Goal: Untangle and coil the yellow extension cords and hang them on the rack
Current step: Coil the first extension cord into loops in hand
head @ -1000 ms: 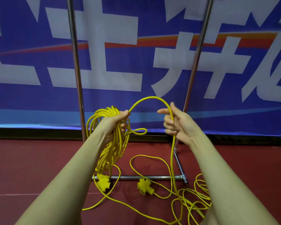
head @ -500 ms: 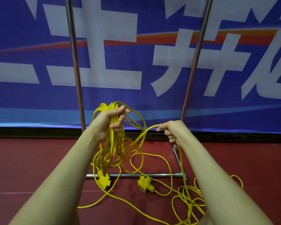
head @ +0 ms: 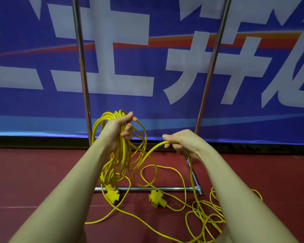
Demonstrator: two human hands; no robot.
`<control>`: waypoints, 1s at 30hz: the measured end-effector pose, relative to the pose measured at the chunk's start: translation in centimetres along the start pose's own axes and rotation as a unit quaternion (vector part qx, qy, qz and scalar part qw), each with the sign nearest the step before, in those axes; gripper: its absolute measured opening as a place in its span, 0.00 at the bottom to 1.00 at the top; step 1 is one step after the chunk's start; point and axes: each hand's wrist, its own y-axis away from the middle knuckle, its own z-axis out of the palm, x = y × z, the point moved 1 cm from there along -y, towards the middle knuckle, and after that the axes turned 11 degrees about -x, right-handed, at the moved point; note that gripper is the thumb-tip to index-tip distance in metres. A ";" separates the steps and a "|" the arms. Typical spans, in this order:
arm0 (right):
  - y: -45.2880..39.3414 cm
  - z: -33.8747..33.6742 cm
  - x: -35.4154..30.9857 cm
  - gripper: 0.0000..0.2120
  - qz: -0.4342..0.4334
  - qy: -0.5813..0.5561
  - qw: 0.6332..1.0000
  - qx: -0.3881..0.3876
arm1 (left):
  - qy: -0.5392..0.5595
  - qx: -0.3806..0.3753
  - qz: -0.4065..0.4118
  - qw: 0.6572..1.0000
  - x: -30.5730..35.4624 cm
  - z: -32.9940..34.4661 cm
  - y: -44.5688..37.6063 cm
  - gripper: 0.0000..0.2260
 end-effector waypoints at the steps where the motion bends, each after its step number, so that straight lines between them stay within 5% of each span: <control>1: -0.1 0.1 0.1 0.15 -0.003 -0.002 1.000 -0.012 | 0.012 0.004 0.007 1.000 0.1 -0.1 0.0 0.13; 4: -0.6 0.0 0.9 0.13 0.003 -0.013 1.000 -0.003 | 0.042 0.012 0.028 0.999 0.3 -0.2 -0.1 0.14; 12: -1.5 -1.7 2.6 0.15 -0.046 0.083 0.971 0.220 | 0.115 0.017 0.067 0.991 0.9 -0.5 0.1 0.13; 18: -1.3 -0.4 1.8 0.06 -0.092 0.077 0.990 0.069 | 0.165 -0.021 0.101 0.981 1.1 0.5 0.0 0.22; 25: -2.4 3.9 0.2 0.03 -0.148 -0.005 0.983 -0.105 | 0.190 -0.044 0.123 0.973 0.9 1.6 -0.5 0.22; 30: -1.9 2.5 0.9 0.11 -0.097 0.043 0.980 -0.167 | 0.205 -0.033 0.134 0.969 1.7 0.7 -0.5 0.24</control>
